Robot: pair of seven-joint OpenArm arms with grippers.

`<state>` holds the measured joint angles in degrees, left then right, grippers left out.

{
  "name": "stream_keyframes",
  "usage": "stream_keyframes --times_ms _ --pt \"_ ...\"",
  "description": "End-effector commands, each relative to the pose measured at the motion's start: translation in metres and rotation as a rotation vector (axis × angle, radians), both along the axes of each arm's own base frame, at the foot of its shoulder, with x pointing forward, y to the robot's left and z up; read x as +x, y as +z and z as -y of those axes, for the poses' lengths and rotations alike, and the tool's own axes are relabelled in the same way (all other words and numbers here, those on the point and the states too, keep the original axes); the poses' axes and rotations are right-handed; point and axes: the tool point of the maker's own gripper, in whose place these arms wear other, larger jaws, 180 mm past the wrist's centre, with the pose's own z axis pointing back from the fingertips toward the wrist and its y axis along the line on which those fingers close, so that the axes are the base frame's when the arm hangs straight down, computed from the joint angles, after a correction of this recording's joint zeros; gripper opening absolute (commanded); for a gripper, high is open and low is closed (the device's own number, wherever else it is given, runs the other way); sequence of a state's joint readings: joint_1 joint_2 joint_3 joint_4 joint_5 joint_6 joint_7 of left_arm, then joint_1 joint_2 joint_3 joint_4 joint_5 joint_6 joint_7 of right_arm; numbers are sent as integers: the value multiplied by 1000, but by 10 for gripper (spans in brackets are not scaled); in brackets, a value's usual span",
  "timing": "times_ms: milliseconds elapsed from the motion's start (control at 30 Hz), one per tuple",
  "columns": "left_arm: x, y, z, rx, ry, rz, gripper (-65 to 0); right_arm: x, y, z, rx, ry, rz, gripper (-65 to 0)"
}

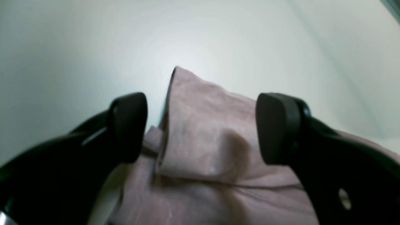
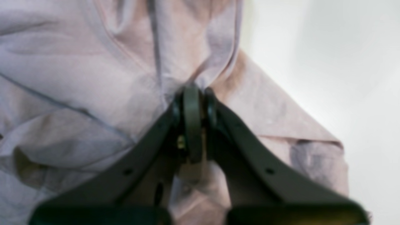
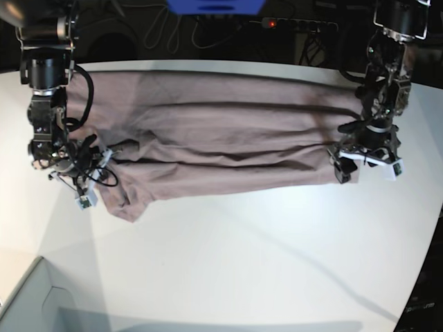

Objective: Layout the t-shirt on the table in an organized manner, then fold the t-shirt properly
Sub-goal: 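Slide the left gripper along the shirt side and regrasp the fabric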

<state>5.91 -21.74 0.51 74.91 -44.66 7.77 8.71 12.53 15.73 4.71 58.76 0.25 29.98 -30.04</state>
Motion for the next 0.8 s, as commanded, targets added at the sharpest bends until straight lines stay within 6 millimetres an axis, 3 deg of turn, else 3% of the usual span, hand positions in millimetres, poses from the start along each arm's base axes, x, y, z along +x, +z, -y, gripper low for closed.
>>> stream_keyframes --times_ms 0,167,367,600,767 --pt "10 16 -5 17 1 56 -126 18 19 8 -15 -6 56 -650" --pt "11 19 -5 16 1 62 -126 35 52 5 -43 19 152 -650" --pt "18 39 4 11 -21 116 -126 42 85 -2 -69 54 253 -650" --pt "23 45 1 21 -19 134 -125 36 80 -3 -70 57 242 -650" --pt "31 49 -36 34 79 144 -125 34 78 -3 -69 57 236 -650"
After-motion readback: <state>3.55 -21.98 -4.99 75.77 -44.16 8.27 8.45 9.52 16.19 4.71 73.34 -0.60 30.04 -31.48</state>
